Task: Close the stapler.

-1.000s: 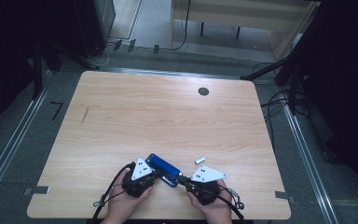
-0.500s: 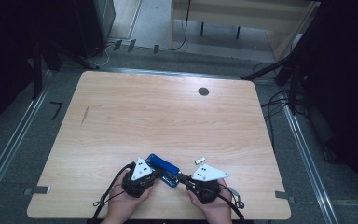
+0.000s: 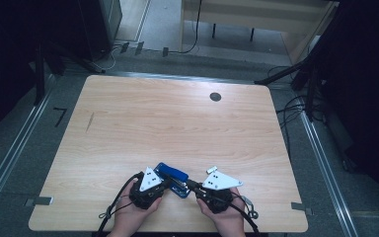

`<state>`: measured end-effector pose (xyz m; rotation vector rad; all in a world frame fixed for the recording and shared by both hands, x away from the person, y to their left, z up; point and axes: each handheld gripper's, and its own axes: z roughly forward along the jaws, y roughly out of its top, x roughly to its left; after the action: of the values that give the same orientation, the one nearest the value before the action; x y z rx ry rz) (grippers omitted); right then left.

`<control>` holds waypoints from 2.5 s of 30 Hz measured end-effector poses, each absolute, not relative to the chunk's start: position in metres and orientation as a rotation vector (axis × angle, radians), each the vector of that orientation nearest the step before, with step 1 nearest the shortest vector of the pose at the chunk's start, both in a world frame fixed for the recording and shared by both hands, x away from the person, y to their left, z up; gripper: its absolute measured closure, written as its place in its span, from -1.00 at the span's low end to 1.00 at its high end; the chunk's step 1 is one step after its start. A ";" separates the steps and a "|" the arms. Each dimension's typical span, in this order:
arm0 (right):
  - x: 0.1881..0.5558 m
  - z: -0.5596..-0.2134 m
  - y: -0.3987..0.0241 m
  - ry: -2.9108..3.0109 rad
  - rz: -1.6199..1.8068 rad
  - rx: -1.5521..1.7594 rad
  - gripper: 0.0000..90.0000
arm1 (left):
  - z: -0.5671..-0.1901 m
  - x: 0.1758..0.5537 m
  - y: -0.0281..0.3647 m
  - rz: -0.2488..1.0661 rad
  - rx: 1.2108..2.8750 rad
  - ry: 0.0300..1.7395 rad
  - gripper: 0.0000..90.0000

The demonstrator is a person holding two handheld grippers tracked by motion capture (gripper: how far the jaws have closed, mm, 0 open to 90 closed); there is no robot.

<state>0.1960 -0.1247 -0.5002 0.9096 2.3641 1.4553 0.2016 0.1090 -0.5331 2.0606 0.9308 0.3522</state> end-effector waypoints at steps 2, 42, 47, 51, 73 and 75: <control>0.197 -0.498 -0.124 2.359 1.463 0.903 1.00 | -0.533 0.201 0.109 0.356 2.062 0.927 1.00; 0.209 -0.474 -0.105 2.314 1.512 0.833 1.00 | -0.533 0.199 0.106 0.390 2.078 0.905 1.00; 0.211 -0.472 -0.103 2.308 1.514 0.830 1.00 | -0.533 0.199 0.106 0.385 2.077 0.906 1.00; 0.212 -0.470 -0.100 2.308 1.515 0.826 1.00 | -0.533 0.199 0.106 0.387 2.076 0.904 1.00; 0.224 -0.460 -0.083 2.304 1.515 0.783 1.00 | -0.533 0.199 0.105 0.391 2.072 0.905 1.00; 0.226 -0.459 -0.081 2.305 1.513 0.778 1.00 | -0.533 0.199 0.106 0.392 2.073 0.905 1.00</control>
<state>0.2256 -0.0810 -0.4587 0.7776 2.3047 1.5129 0.1988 0.1055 -0.5334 2.0726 0.9048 0.3916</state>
